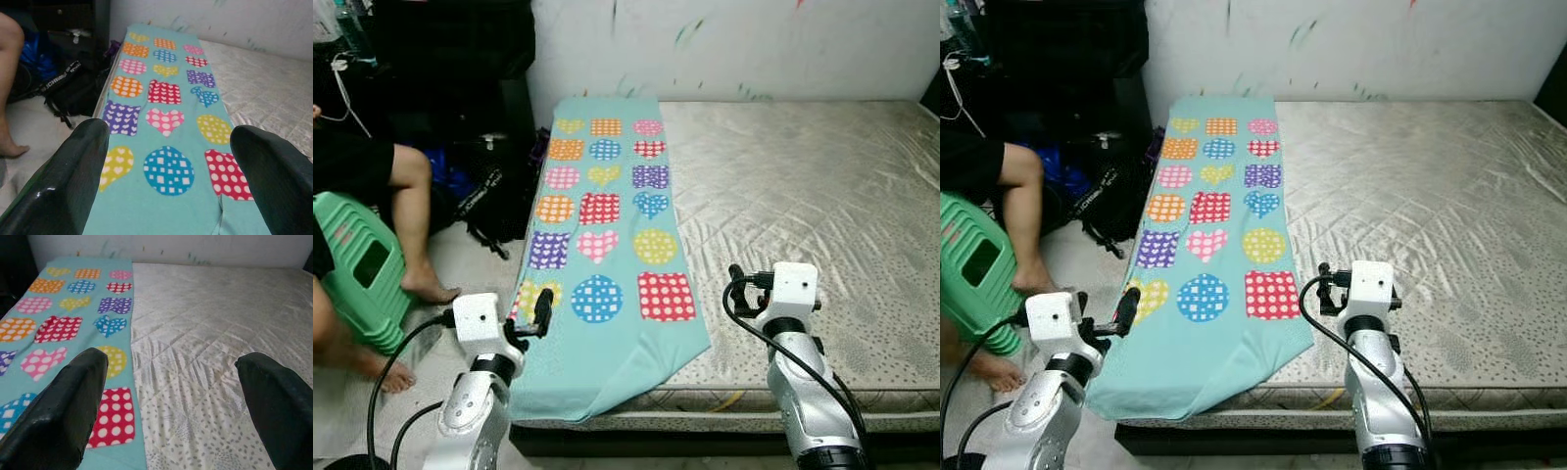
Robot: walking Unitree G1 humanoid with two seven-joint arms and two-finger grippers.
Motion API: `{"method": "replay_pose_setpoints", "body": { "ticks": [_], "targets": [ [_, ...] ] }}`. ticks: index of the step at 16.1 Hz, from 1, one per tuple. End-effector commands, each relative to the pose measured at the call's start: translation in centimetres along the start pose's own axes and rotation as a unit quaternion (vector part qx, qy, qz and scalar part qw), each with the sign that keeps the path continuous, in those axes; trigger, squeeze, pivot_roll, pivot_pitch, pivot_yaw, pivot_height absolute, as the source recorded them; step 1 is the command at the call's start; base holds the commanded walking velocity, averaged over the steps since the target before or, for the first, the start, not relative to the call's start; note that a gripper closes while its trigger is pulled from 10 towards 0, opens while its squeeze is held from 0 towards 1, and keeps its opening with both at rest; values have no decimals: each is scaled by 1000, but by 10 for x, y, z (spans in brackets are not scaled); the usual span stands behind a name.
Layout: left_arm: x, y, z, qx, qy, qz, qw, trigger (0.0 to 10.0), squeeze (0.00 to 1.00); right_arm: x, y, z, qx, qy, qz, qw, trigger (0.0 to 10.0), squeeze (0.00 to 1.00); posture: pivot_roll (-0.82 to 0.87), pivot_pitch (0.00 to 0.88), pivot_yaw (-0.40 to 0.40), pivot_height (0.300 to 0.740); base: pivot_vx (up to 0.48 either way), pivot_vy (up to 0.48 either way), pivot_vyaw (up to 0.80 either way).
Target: Clean up the room
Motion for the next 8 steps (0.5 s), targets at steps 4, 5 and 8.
{"method": "replay_pose_setpoints", "body": {
  "ticks": [4,5,8],
  "targets": [
    [-4,6,-4,4,-5,-6,1000,10000,0,-1,0,-6,-13,-12,8,1000,10000,0,-94,0,13,740,0,0,-561],
    [-5,6,-5,2,-10,-7,1000,10000,0,-1,1,-7,-13,-14,7,1000,10000,0,-99,0,19,740,0,0,-800],
    [-9,13,-13,8,-45,-28,999,10000,0,-1,1,-9,-14,-19,4,1000,10000,0,-104,0,27,740,0,0,-800]
  ]
}}
Point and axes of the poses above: a point about 5 cm out from each wrist's last joint towards the gripper, its own x axis pointing back from the gripper into the wrist, its own y axis along the axis of the wrist's last joint, z = x × y, the point moved 1 cm from there along -x, pointing out of the wrist towards the gripper, and after that the axes turned 2 degrees about -x, right-handed, at the moved point
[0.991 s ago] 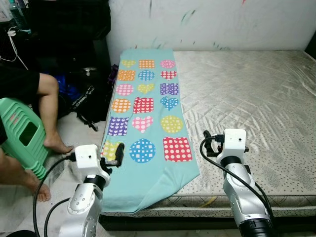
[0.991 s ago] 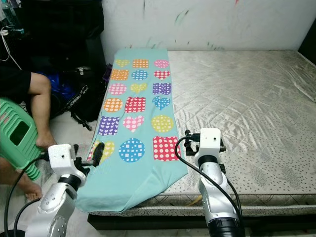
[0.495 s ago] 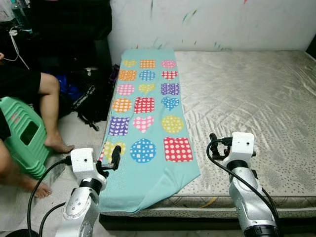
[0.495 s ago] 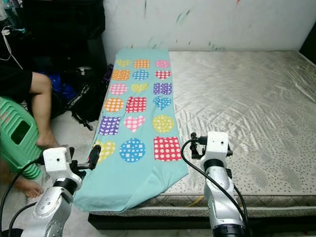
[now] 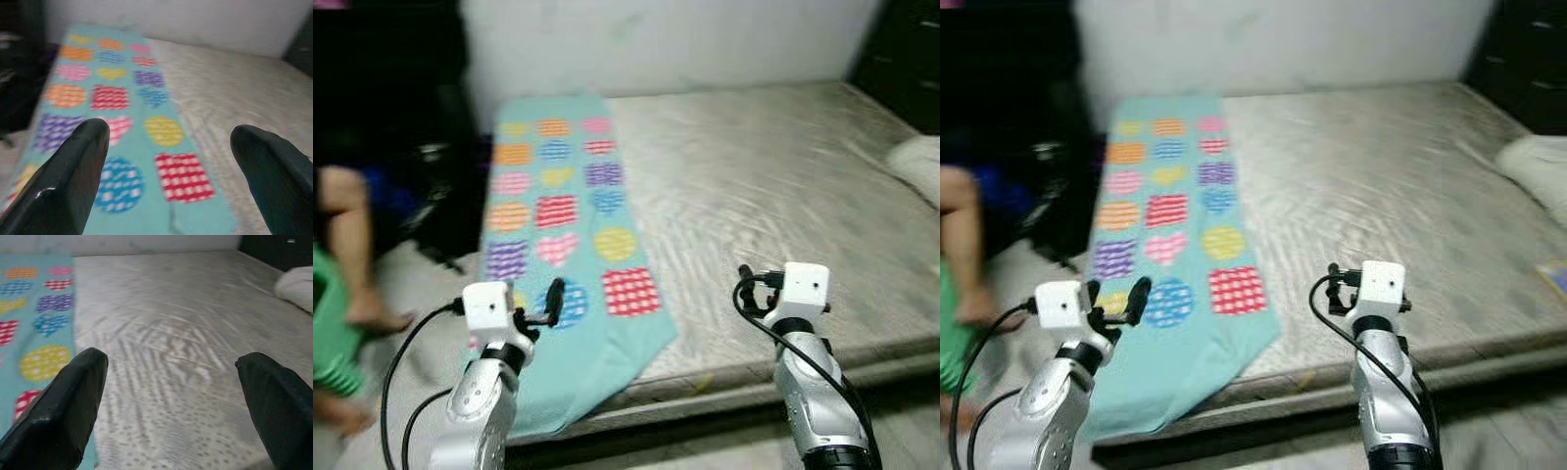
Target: Clean up the room
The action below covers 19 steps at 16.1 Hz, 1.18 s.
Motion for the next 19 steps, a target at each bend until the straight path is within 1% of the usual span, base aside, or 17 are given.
{"method": "replay_pose_setpoints", "body": {
  "ticks": [1,2,4,8,11,18,19],
  "targets": [
    [-1,1,2,-1,-2,-3,1000,10000,0,-1,1,2,-5,1,-1,1000,10000,0,-102,0,26,740,0,0,-800],
    [-2,3,2,0,-2,-6,1000,10000,0,-2,2,4,-8,5,-5,1000,10000,0,-100,0,22,740,0,0,-725],
    [-3,4,3,1,-2,-9,1000,10000,0,-3,4,7,-6,12,-9,1000,10000,0,-98,0,17,740,0,0,0],
    [0,2,1,5,-1,-8,1000,10000,0,-7,7,6,-6,13,-12,1000,10000,0,-93,0,16,740,0,0,0],
    [-1,4,1,5,-9,-11,1000,10000,0,-6,5,9,-5,15,-10,1000,10000,0,-94,0,19,740,0,0,0],
    [-1,4,0,5,-12,-10,1000,10000,0,-7,5,9,-5,15,-10,1000,10000,0,-89,0,18,740,268,0,0],
    [-1,2,0,3,-10,-3,1000,10000,0,-7,4,9,-6,16,-9,1000,10000,0,-88,0,17,740,0,0,0]
  ]
}}
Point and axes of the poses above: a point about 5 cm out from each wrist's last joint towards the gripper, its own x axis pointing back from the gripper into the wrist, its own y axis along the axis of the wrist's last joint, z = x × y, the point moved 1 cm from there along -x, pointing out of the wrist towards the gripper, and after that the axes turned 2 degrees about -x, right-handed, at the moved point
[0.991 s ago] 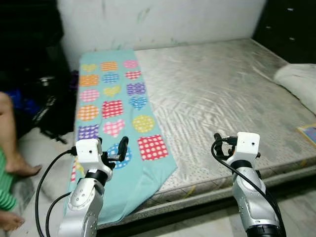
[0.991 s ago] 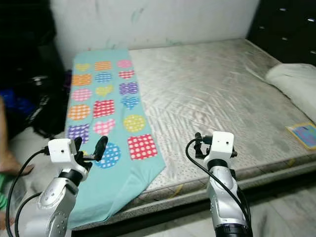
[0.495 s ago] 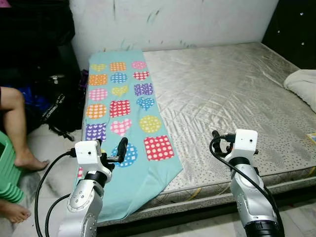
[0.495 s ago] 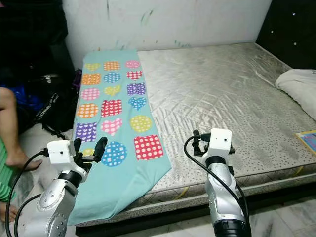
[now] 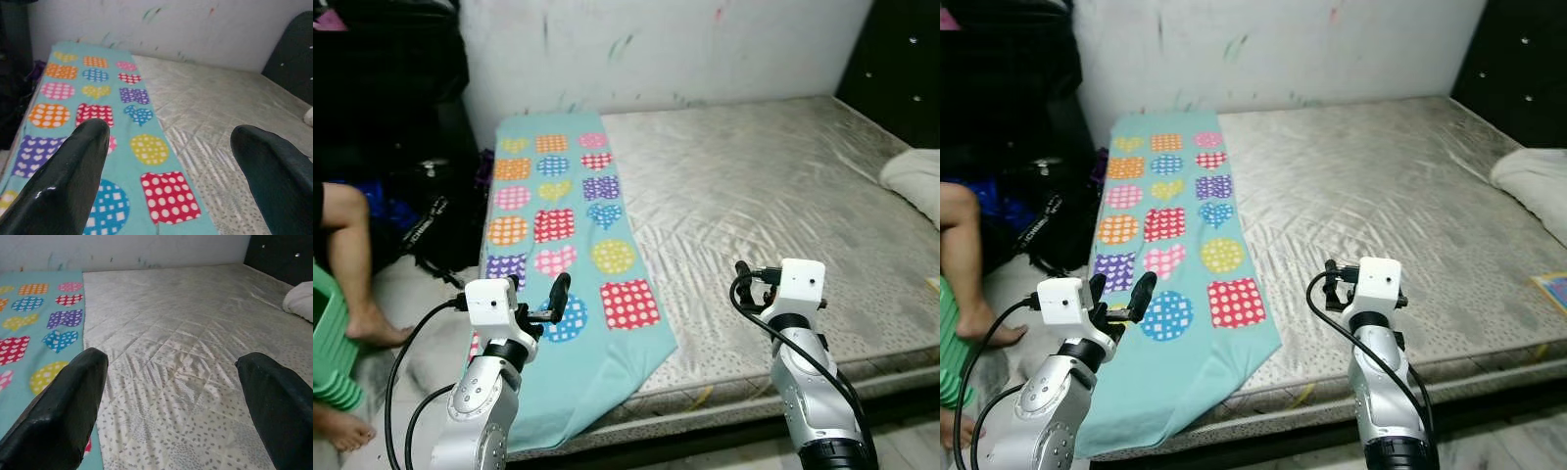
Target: Clean up the room
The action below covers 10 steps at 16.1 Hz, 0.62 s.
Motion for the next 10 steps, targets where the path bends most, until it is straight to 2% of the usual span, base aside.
{"method": "replay_pose_setpoints", "body": {
  "ticks": [1,4,7,10],
  "targets": [
    [1,-2,2,-6,7,11,1000,10000,0,-2,1,4,-3,7,-2,1000,10000,0,-87,0,17,740,0,0,0],
    [1,-4,3,2,22,16,1000,10000,0,-1,0,4,-2,7,0,1000,10000,0,-88,0,17,740,0,0,0],
    [1,-3,2,11,19,13,1000,10000,0,0,-1,3,-1,6,1,1000,10000,0,-88,0,16,740,0,0,0],
    [1,-1,-2,2,8,8,1000,10000,0,0,-1,4,-1,7,1,1000,10000,0,-88,0,16,740,0,0,0]
  ]
}}
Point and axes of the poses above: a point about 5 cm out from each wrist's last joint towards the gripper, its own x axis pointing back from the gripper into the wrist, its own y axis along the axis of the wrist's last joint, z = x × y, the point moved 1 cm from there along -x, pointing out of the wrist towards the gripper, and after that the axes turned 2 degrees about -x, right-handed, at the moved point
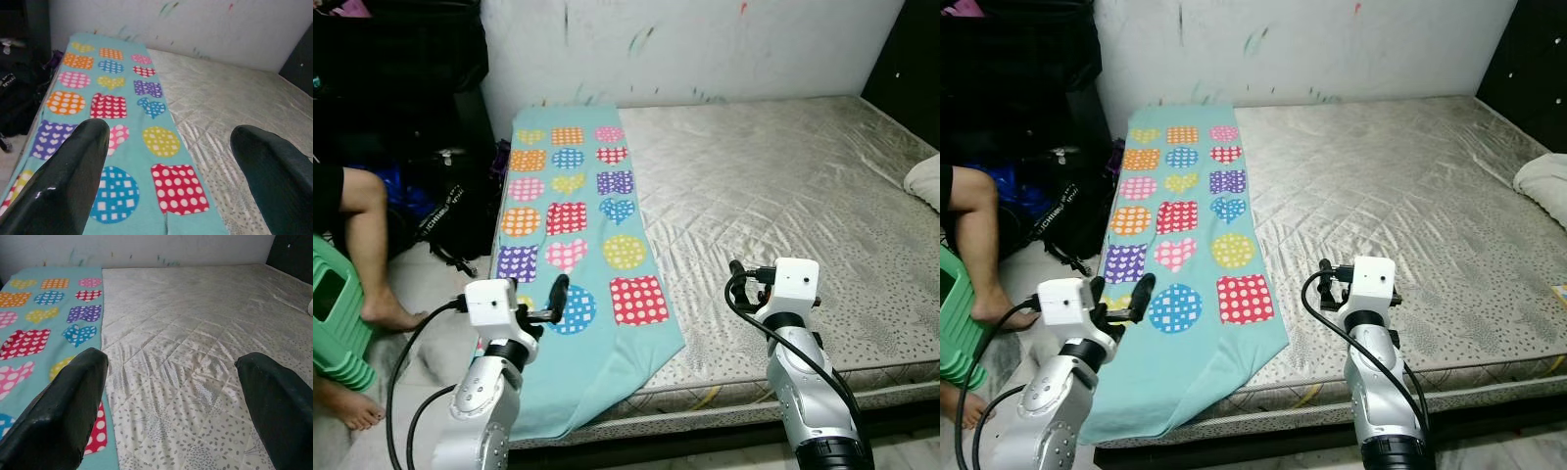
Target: Clean up the room
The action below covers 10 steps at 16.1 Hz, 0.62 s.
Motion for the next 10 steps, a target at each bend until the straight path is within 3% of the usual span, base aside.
{"method": "replay_pose_setpoints", "body": {
  "ticks": [1,10],
  "targets": [
    [1,2,0,-6,0,-2,1000,10000,0,0,0,0,0,-2,0,1000,10000,0,-88,0,18,740,0,0,0],
    [0,3,2,-7,1,-2,1000,10000,0,-2,0,-1,4,-4,0,1000,10000,0,-90,0,22,740,0,-376,0]
  ]
}}
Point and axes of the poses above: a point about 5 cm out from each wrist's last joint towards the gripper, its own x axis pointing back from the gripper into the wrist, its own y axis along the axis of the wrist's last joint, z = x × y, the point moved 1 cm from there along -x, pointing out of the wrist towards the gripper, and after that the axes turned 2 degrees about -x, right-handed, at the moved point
